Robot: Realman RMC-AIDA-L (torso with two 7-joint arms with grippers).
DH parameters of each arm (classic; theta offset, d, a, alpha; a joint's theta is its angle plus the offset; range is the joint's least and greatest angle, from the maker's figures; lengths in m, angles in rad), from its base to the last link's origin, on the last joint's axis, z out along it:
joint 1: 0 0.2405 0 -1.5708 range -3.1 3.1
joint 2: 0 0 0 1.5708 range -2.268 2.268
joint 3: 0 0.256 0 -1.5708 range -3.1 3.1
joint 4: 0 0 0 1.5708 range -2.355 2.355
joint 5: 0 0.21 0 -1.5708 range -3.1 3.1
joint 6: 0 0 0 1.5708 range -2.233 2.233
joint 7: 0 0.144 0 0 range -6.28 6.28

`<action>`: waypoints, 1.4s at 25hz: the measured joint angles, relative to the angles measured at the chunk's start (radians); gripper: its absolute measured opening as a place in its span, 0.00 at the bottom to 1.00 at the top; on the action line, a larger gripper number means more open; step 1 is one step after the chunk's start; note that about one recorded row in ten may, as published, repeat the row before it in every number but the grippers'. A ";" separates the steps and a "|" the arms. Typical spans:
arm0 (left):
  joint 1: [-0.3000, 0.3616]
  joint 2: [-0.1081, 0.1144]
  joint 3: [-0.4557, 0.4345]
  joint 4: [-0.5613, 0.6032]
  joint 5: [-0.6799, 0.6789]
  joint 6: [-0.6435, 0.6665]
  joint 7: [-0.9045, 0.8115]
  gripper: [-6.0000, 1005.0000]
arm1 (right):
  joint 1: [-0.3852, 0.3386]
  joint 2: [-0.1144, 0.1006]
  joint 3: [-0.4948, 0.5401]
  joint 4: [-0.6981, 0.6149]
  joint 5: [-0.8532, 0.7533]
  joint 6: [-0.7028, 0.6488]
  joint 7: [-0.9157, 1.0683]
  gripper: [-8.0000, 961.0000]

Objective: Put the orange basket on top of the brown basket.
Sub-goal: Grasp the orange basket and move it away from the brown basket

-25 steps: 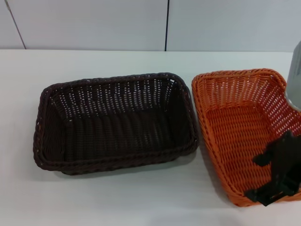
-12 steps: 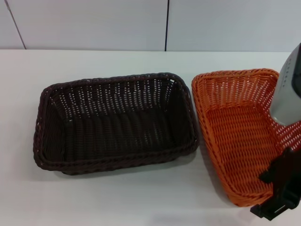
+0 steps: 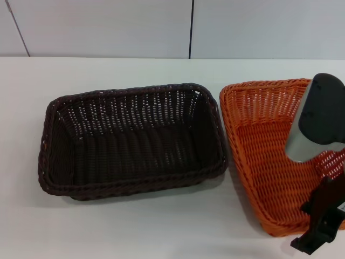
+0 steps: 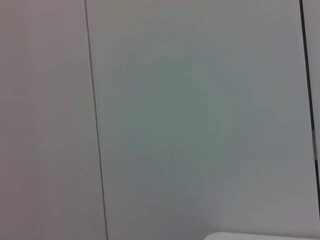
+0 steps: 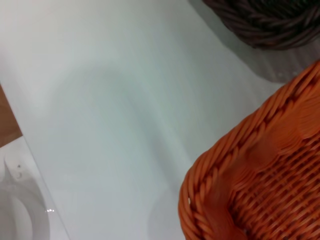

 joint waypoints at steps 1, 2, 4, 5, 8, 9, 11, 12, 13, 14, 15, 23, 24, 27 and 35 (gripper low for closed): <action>0.000 0.000 0.000 0.000 0.000 0.000 0.000 0.72 | 0.000 0.000 -0.015 0.001 -0.005 0.003 0.000 0.81; -0.003 0.000 0.002 0.010 0.000 0.000 0.000 0.72 | 0.000 0.000 -0.015 0.001 -0.005 0.003 0.000 0.81; -0.006 0.000 0.001 0.018 0.000 0.000 -0.001 0.72 | 0.003 0.000 -0.035 0.003 -0.016 0.004 0.000 0.80; -0.006 0.000 0.001 0.018 0.000 0.000 -0.001 0.72 | 0.005 0.000 -0.046 0.004 -0.023 0.003 0.000 0.80; -0.009 0.000 0.000 0.026 0.000 -0.001 -0.005 0.72 | 0.007 0.000 -0.082 0.007 -0.059 0.007 -0.003 0.70; -0.011 0.000 -0.001 0.030 0.000 -0.002 -0.007 0.72 | 0.007 0.000 -0.082 0.007 -0.059 0.007 -0.003 0.67; -0.014 0.001 -0.001 0.035 0.000 -0.002 -0.008 0.71 | 0.010 0.000 -0.090 0.008 -0.070 0.013 0.001 0.60; -0.019 0.002 -0.001 0.040 0.000 -0.002 -0.008 0.71 | 0.010 0.000 -0.090 0.008 -0.070 0.013 0.001 0.57; -0.021 0.002 -0.001 0.044 0.000 -0.003 -0.008 0.71 | 0.010 0.000 -0.090 0.009 -0.071 0.017 0.003 0.53; -0.022 0.002 -0.001 0.045 0.000 -0.003 -0.008 0.71 | 0.011 0.000 -0.090 0.009 -0.071 0.021 0.006 0.50; -0.022 0.002 -0.001 0.045 0.000 -0.003 -0.008 0.71 | 0.012 0.000 -0.090 0.009 -0.071 0.025 0.009 0.47; -0.034 0.002 -0.001 0.065 0.000 -0.003 -0.009 0.71 | 0.026 0.000 -0.092 0.026 -0.074 0.061 0.029 0.28; -0.034 0.002 -0.001 0.065 0.000 -0.003 -0.009 0.71 | 0.026 0.000 -0.092 0.026 -0.074 0.061 0.029 0.27; -0.034 0.003 -0.001 0.076 0.000 -0.001 -0.009 0.71 | 0.017 0.001 -0.085 -0.083 -0.101 0.070 0.069 0.24; -0.043 0.003 -0.001 0.094 0.000 0.001 -0.009 0.71 | 0.052 0.001 -0.060 -0.180 -0.130 0.117 0.118 0.18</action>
